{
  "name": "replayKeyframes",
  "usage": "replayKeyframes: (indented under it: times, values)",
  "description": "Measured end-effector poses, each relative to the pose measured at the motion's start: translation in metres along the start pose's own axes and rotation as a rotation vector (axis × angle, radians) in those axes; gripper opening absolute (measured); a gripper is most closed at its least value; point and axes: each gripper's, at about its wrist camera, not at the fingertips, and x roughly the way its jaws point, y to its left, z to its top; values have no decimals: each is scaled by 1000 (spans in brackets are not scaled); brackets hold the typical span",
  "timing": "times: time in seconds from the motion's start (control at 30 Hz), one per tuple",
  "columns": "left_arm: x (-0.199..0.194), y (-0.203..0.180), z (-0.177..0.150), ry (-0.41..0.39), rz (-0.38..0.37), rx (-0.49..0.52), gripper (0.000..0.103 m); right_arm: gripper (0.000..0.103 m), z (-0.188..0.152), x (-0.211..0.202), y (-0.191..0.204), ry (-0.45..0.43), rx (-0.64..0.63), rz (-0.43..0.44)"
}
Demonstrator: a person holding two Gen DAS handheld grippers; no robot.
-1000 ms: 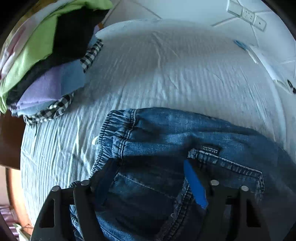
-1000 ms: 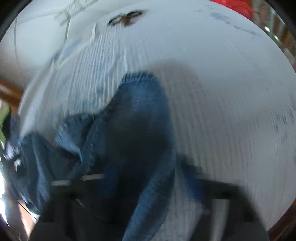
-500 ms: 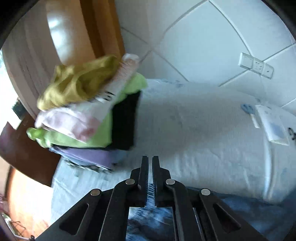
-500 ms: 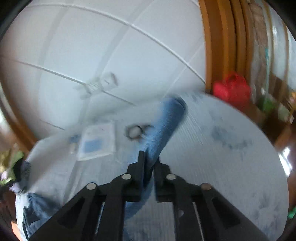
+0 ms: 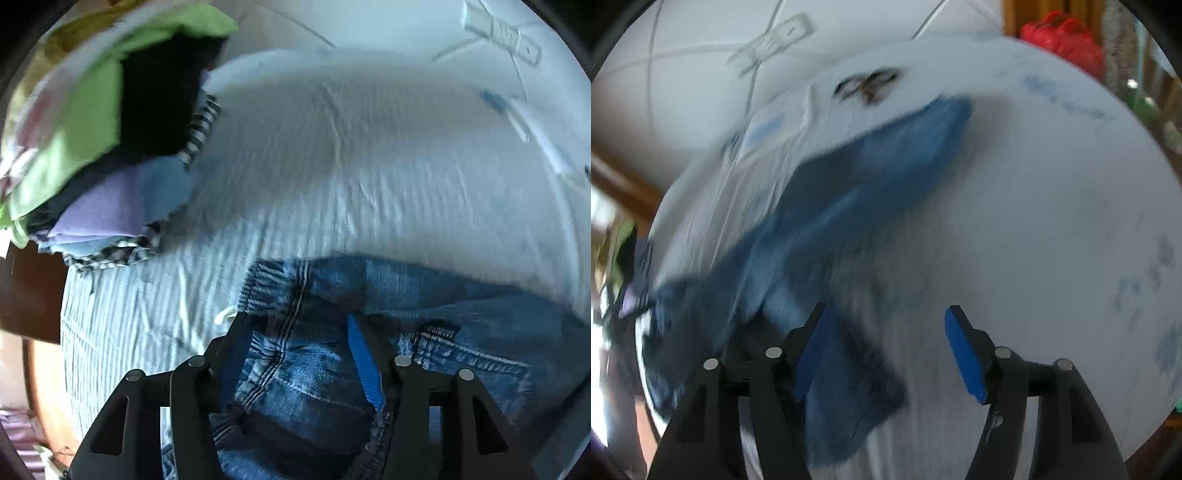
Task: Fold clothes
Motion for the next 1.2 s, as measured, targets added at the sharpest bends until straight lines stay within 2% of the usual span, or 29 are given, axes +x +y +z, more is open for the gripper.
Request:
replayKeyframes:
  times: [0.03,0.07,0.13,0.27,0.3,0.33,0.37,0.4,0.47,0.53,0.63,0.67,0.73,0.8,0.87,0.93,1.0,1.03,1.07,1.13,1.2]
  values:
    - [2,-3,0,-12,15,16,55,73,-6,4,6,12,-10,2]
    - [2,-5,-1,-17,30,24,56,89,-10,8,14,22,-21,1]
    - [-7,-4,-5,-31,32,18,55,103,-20,16,29,42,-43,1]
    - [-37,6,-25,-64,11,4,55,102,-27,27,56,42,-123,-30]
    - [-47,12,-32,-80,12,-2,55,98,-29,31,63,38,-154,-44]
    - [-58,20,-39,-93,18,-10,55,73,-31,41,69,55,-185,-75]
    - [-70,30,-46,-103,28,-20,56,28,-33,52,74,75,-216,-109]
    - [-78,40,-54,-112,37,-30,56,14,-36,58,78,85,-249,-140]
    - [-86,55,-76,-108,57,-57,56,10,-43,59,90,70,-341,-220]
    - [-90,69,-99,-91,77,-84,56,8,-46,28,91,-2,-385,-283]
    - [-84,79,-126,-40,94,-100,56,8,-38,-39,54,-106,-278,-326]
    - [-81,80,-135,-22,97,-101,56,8,-36,-64,35,-154,-227,-375]
    - [-76,78,-148,0,85,-104,56,8,-33,-104,-4,-222,-155,-536]
    - [-75,74,-155,12,55,-111,56,8,-32,-132,-52,-247,-30,-535]
    - [-75,69,-161,18,24,-116,56,9,-42,-137,-75,-229,41,-448]
    - [-78,67,-164,10,4,-124,56,14,-57,-137,-88,-213,79,-342]
    - [-78,68,-166,10,-16,-140,56,34,-75,-123,-83,-182,64,-301]
    - [-78,69,-168,11,-23,-151,57,55,-84,-116,-80,-166,54,-282]
    - [-78,72,-171,12,-29,-162,57,69,-94,-107,-72,-155,30,-257]
    - [-82,77,-180,4,-29,-181,58,76,-109,-90,-53,-134,-37,-223]
    - [-86,82,-187,-13,-26,-192,60,78,-120,-76,-33,-113,-120,-211]
